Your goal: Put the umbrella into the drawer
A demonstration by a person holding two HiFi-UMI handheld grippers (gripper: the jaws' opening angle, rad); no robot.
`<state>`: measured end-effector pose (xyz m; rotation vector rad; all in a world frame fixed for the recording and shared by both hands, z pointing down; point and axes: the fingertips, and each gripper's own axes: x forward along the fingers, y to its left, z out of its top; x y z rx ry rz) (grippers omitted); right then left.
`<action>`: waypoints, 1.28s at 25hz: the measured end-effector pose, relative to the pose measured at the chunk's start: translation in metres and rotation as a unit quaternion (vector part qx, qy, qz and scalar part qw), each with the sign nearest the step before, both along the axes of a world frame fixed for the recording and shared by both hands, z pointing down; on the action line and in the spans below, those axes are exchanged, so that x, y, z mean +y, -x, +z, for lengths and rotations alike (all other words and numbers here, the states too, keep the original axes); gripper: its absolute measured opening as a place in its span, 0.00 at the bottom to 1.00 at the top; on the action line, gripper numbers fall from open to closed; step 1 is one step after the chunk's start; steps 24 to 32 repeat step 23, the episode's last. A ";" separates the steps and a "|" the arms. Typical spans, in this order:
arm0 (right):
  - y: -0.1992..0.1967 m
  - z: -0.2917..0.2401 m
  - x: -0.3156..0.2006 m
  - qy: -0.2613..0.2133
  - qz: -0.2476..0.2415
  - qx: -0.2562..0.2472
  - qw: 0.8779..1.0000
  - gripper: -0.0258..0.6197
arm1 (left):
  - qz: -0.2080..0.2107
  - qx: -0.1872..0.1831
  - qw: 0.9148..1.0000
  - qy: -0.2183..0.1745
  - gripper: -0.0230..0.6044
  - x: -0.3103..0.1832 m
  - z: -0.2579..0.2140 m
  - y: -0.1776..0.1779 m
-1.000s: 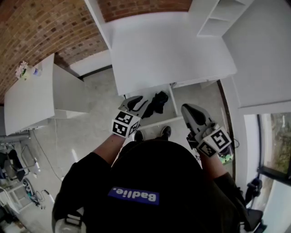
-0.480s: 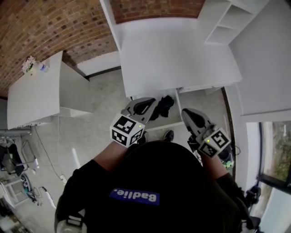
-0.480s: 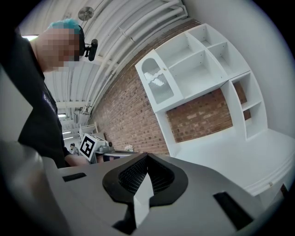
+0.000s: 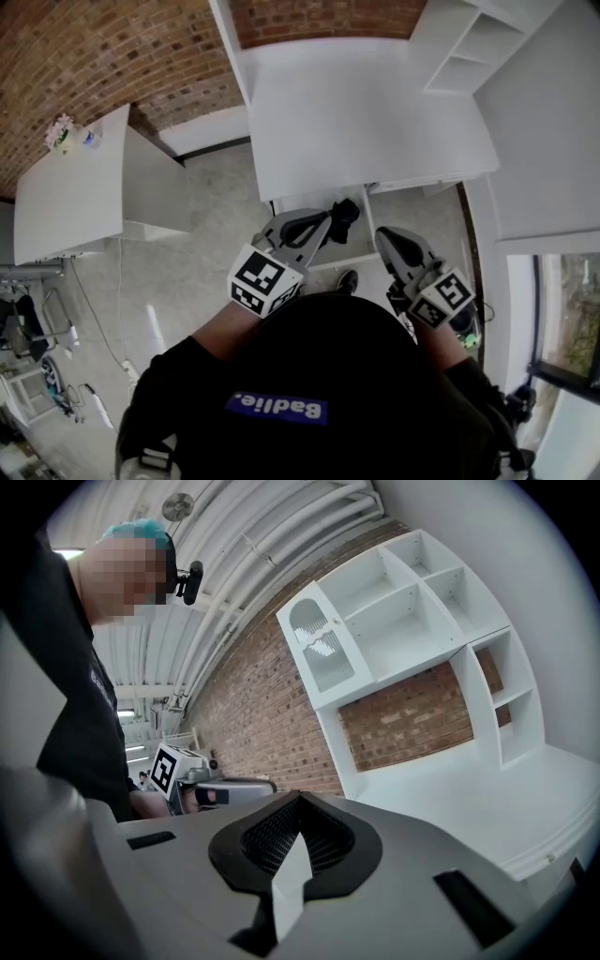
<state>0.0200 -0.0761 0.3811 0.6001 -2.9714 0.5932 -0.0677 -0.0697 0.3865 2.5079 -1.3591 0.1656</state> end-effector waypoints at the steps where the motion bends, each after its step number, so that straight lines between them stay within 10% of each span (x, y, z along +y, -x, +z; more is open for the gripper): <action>1: 0.000 0.000 0.001 0.000 0.000 0.001 1.000 0.08 | 0.001 0.000 1.000 -0.001 0.04 0.001 -0.001 -0.001; 32: -0.009 -0.005 -0.003 -0.003 0.002 0.009 1.000 0.08 | 0.021 -0.015 0.999 -0.027 0.04 0.003 -0.024 -0.013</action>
